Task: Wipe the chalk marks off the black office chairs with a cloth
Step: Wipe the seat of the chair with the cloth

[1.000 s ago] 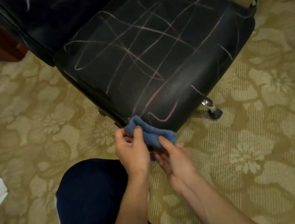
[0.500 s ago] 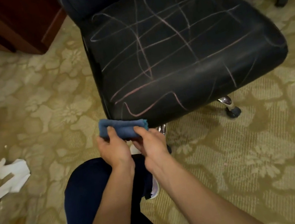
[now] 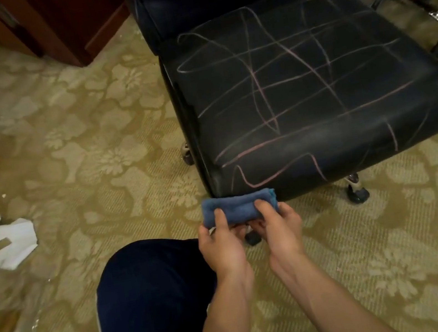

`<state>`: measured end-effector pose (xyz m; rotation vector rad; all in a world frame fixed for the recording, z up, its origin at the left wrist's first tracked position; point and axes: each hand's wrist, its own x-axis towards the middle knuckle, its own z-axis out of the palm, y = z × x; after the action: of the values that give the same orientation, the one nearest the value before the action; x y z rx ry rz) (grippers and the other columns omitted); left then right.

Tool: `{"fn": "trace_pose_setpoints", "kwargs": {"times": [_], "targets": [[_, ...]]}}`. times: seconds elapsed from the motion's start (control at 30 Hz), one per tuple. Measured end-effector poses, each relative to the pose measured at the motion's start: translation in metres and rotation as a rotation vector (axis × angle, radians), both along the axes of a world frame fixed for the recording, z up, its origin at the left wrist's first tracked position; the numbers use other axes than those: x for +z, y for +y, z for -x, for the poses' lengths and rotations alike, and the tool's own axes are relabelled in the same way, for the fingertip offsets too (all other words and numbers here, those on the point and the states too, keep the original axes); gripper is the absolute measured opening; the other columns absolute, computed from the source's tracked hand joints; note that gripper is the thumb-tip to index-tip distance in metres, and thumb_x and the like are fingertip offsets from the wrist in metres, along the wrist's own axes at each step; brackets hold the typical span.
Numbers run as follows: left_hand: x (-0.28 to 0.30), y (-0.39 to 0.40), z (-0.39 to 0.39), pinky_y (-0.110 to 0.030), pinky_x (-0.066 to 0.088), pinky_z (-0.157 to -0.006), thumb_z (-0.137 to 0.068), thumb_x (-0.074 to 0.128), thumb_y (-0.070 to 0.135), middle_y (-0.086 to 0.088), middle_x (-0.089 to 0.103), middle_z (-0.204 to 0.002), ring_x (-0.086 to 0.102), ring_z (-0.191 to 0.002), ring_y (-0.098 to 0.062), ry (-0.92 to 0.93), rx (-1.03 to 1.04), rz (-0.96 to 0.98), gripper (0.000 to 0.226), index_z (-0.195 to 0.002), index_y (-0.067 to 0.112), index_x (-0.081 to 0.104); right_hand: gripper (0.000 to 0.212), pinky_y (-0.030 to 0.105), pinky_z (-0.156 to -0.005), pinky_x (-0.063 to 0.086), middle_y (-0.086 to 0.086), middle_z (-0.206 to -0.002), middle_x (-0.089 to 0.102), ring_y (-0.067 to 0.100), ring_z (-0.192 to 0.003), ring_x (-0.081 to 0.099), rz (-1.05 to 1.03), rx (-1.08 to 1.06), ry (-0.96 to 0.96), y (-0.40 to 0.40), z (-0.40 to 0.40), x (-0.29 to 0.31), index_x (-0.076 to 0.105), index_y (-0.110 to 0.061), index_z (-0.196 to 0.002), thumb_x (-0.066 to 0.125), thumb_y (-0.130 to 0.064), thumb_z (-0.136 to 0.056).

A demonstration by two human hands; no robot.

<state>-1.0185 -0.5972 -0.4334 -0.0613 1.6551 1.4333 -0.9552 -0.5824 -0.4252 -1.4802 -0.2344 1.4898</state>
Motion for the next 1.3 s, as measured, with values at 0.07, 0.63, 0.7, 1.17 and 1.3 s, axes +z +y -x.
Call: {"fn": "trace_pose_setpoints", "kwargs": {"times": [0.07,0.63,0.7,1.17,1.3], "targets": [[-0.002,0.003,0.007,-0.030,0.053,-0.068,-0.100,0.060,0.023,-0.010,0.073,-0.093,0.072,-0.082,-0.022,0.037,0.001,0.001,0.007,-0.099,0.016,0.064,0.009,0.031,-0.068,0.054,0.010,-0.079,0.069,0.023,-0.078,0.067,0.003,0.015,-0.003,0.001,0.005,0.000,0.063,-0.008,-0.084,0.063,-0.005,-0.092],[-0.008,0.045,-0.051,-0.048,0.061,-0.081,-0.101,0.057,0.027,-0.016,0.071,-0.107,0.072,-0.092,-0.032,-0.083,0.068,-0.031,0.008,-0.105,0.021,0.058,0.008,0.031,-0.064,0.054,0.015,-0.082,0.072,0.024,-0.074,0.068,0.041,-0.057,-0.123,0.036,-0.039,0.013,0.068,-0.005,-0.086,0.070,-0.013,-0.088],[-0.006,0.040,-0.038,-0.048,0.060,-0.079,-0.099,0.058,0.031,-0.012,0.073,-0.097,0.073,-0.086,-0.031,-0.003,0.005,-0.006,0.008,-0.099,0.023,0.060,0.009,0.030,-0.061,0.053,0.014,-0.082,0.071,0.024,-0.073,0.067,0.054,-0.066,-0.122,0.036,-0.027,0.010,0.069,-0.005,-0.089,0.069,-0.013,-0.089],[0.014,0.063,-0.034,-0.052,0.058,-0.082,-0.095,0.063,0.030,-0.008,0.071,-0.098,0.071,-0.089,-0.029,0.329,-0.128,-0.010,0.006,-0.095,0.025,0.059,0.009,0.019,-0.042,0.049,0.012,-0.070,0.065,0.015,-0.052,0.060,0.173,-0.136,0.053,0.050,-0.035,0.019,0.066,-0.003,-0.089,0.066,-0.012,-0.091],[0.013,0.065,-0.068,-0.046,0.060,-0.074,-0.097,0.061,0.031,-0.007,0.072,-0.091,0.072,-0.079,-0.024,0.320,-0.222,0.005,0.009,-0.094,0.023,0.058,0.009,0.019,-0.044,0.049,0.009,-0.070,0.065,0.015,-0.056,0.059,0.168,-0.191,-0.006,0.058,-0.066,0.015,0.065,-0.006,-0.089,0.066,-0.015,-0.091]]}}
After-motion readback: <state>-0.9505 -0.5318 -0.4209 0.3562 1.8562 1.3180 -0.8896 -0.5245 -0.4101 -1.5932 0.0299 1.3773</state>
